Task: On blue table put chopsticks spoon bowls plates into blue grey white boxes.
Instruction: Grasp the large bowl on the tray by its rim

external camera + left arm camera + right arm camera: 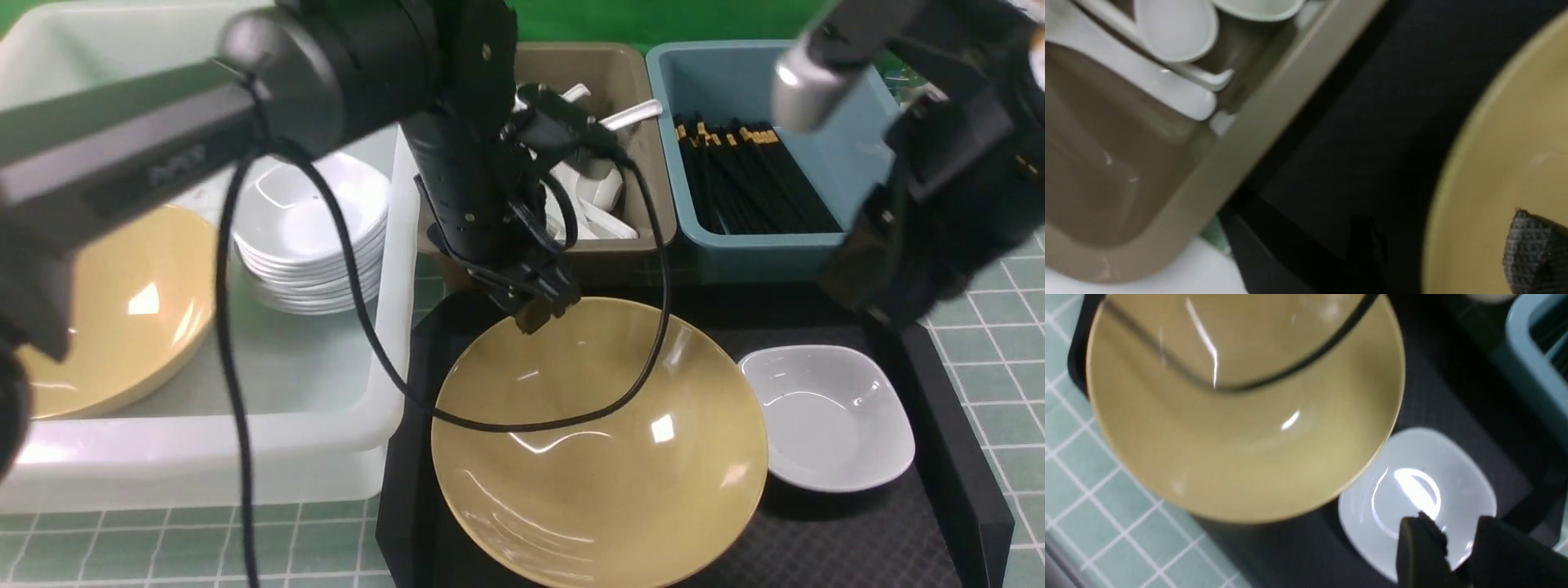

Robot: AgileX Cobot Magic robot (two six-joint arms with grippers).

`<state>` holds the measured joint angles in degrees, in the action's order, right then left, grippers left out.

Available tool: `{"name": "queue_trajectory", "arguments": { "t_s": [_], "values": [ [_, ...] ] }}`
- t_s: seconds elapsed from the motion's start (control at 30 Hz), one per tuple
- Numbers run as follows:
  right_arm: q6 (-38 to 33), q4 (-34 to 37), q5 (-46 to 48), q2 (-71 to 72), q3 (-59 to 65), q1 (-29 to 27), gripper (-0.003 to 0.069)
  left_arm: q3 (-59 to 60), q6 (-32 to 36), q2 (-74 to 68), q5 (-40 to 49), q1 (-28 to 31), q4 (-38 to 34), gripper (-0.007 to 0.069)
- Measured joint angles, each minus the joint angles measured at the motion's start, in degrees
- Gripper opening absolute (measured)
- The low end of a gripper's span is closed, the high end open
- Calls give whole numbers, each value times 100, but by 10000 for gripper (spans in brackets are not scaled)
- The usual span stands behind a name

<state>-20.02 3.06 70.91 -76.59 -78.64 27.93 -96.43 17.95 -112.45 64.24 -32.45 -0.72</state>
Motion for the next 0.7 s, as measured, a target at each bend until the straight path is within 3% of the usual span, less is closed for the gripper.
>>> {"name": "queue_trajectory", "arguments": {
  "t_s": [0.13,0.37,0.47,0.57,0.6,0.63,0.67,0.7],
  "values": [
    [7,-1,-134,108,221,0,225,-33,-50,-229,-55,0,73,405],
    [9,-1,-346,108,228,0,228,-39,-85,-510,51,0,-542,391],
    [-37,-1,-409,108,228,0,229,-43,-85,-605,220,-1,-685,332],
    [-163,5,-416,108,228,0,213,-43,-126,-625,333,-1,-655,200],
    [-163,5,-416,108,228,0,210,-43,-123,-625,332,-1,-655,192],
    [-224,5,-416,108,228,0,169,-43,-138,-609,418,-1,-696,132],
    [-233,5,-416,108,228,0,169,-43,-138,-604,434,-1,-696,126],
    [-268,5,-416,108,228,0,113,-43,-151,-534,539,-1,-833,87]
  ]
}}
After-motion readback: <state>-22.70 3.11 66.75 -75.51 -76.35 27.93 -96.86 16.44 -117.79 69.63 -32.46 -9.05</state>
